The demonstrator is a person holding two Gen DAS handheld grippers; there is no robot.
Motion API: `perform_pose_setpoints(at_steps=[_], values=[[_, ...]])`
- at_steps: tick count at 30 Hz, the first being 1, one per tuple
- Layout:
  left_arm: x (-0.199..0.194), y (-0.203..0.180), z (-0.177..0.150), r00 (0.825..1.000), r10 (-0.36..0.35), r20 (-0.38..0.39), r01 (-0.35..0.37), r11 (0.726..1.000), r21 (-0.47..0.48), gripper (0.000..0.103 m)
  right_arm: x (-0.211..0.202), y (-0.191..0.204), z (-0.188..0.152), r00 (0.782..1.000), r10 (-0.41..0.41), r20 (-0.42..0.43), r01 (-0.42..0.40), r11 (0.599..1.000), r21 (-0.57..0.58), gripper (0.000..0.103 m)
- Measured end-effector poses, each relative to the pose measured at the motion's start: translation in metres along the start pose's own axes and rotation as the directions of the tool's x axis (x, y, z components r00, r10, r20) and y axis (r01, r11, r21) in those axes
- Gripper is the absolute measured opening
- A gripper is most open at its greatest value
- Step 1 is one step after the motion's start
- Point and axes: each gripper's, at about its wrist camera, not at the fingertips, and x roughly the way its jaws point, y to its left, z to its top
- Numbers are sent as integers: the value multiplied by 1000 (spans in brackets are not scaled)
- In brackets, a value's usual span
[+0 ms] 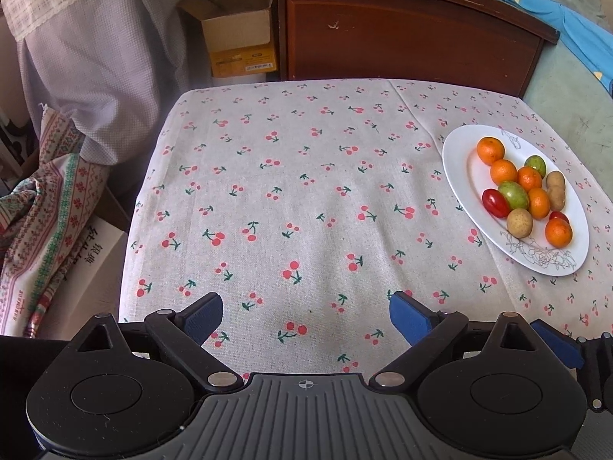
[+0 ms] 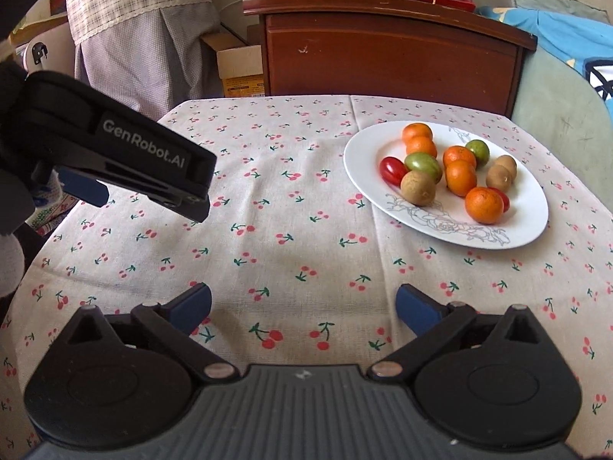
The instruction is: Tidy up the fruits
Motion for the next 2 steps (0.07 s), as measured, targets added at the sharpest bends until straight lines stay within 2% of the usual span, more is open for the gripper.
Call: perform_pose_setpoints(at_steps=[2], values=[[2,2,0,1000,2,-2,-2,1000,-6,95,4,2,2,1000,1,3,-1,1000,-22,103]])
